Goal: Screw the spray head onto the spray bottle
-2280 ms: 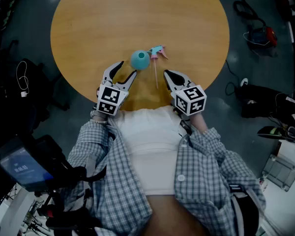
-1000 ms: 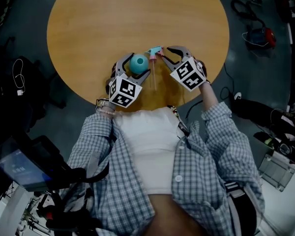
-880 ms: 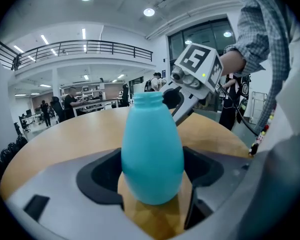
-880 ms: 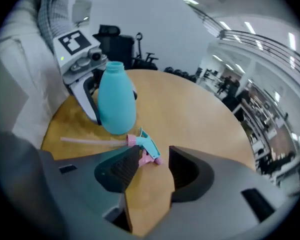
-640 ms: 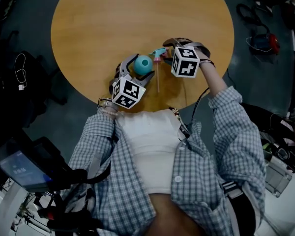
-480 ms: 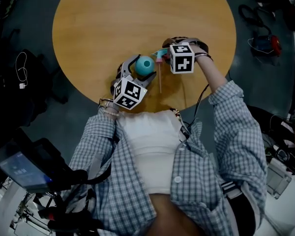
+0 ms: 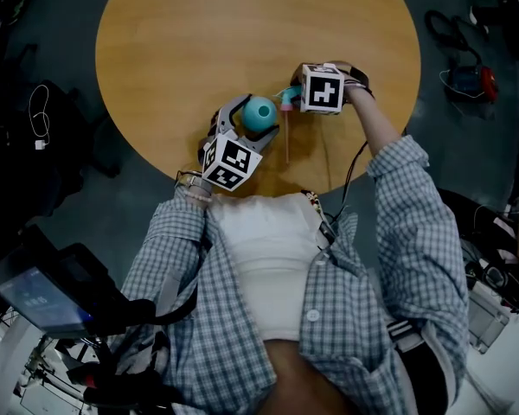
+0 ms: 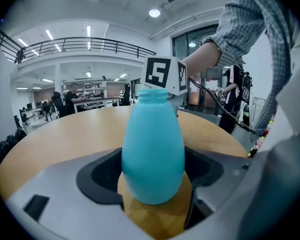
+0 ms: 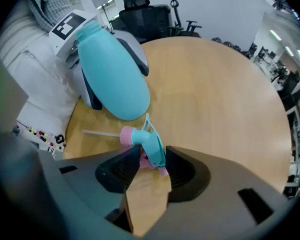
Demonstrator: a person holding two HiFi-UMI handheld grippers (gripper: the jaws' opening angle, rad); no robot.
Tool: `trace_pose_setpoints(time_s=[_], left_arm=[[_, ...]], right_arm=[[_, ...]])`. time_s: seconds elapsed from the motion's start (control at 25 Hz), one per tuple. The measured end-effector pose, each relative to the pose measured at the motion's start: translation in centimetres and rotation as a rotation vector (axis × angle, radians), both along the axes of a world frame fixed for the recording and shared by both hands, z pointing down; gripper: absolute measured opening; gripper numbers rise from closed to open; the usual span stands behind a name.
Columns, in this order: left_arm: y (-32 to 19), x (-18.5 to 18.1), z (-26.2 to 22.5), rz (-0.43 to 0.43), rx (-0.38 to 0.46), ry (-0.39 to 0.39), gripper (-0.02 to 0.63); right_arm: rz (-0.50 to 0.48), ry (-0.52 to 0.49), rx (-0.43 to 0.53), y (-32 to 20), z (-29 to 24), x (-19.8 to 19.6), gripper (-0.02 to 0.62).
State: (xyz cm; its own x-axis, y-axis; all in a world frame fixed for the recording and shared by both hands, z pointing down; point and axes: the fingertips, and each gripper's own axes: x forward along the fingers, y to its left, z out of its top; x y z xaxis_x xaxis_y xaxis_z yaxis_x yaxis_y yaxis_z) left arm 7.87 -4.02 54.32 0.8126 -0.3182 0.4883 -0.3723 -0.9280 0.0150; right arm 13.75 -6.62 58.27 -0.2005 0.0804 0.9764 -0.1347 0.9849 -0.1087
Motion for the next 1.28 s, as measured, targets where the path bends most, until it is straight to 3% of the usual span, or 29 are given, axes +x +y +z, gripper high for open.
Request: trace_pose_setpoints(time_s=[0.28,0.64,0.84,1.12,1.28], left_arm=[[-0.2,-0.1,0.2,-0.013,-0.020,0.013,0.393],[-1.0,-0.1,0.8,-0.018,-0.033,0.028,0.393],[-1.5,-0.1,1.1,-0.003,-0.041,0.029,0.393],[-1.9,-0.2,1.5,0.007,-0.051,0.031,0.393],[-2.0,0.0,1.5,0.009,-0.057,0.034,0.393]], right_arm=[[0.056,-0.008,0.236,0.3,-1.3,0.8,0.152],[0.180,0.006,0.760,-2.2,-8.0,1.7,0.152],[0.170,0.047,1.021,-3.7,-14.6,1.8,0.152],[0.179,0.033,1.251,-4.5,-24.1,0.0,0.152],[0.175,-0.006,1.337,-4.1,-28.2,-1.1,0.152]])
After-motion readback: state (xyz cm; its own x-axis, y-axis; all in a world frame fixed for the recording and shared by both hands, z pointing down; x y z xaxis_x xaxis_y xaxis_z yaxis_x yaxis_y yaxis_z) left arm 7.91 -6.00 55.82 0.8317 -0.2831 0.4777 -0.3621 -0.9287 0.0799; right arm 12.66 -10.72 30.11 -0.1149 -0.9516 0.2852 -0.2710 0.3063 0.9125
